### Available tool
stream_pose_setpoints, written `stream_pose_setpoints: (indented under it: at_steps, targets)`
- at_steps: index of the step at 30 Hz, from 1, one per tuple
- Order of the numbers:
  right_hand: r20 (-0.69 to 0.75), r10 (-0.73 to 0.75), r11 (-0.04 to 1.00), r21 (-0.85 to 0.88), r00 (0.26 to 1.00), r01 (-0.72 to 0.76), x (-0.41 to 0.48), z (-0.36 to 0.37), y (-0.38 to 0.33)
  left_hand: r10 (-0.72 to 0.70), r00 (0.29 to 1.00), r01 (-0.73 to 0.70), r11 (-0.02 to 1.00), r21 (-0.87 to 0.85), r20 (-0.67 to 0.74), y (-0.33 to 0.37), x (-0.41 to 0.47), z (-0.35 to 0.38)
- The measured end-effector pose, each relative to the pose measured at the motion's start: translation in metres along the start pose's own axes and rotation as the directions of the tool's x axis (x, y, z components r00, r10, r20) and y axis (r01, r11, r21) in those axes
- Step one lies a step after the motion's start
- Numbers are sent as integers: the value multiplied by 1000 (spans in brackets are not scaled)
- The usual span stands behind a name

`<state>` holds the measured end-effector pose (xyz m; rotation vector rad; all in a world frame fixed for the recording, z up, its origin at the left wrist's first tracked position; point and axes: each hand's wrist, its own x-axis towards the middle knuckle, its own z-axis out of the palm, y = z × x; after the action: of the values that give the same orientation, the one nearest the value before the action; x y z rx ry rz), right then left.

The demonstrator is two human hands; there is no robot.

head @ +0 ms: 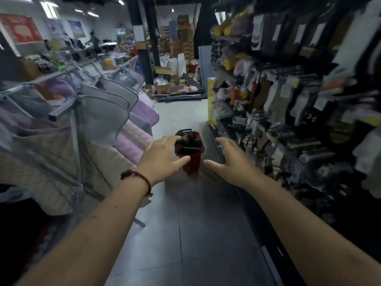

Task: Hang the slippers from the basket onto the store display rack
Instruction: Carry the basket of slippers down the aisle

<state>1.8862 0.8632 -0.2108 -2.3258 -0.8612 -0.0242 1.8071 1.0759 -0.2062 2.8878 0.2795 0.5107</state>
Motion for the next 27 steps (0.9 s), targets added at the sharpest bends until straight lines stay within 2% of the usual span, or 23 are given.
stream_pose_setpoints:
  at_steps: [4,7,10,14,21,27]
  targets:
    - [45,-41,999,28,998,40,139,23,15,-81,996,81,996,-24,-22,-51,103,15]
    - [65,7,991,133,998,-16,226,55,30,-145,989,143,988,-65,-19,-92,166,36]
    - [82,60,965,251,995,-79,305,99,52,-149,989,149,988,-42,21,-142,234,69]
    - [75,98,957,265,992,-114,419,155,87,-129,988,133,990,-53,79,-208,345,121]
    - [69,333,893,298,941,-338,602,216,148,-167,938,232,954,-190,304,-309,548,209]
    - [84,529,769,373,845,-519,707,258,218,-129,887,287,906,-310,443,-358,710,287]
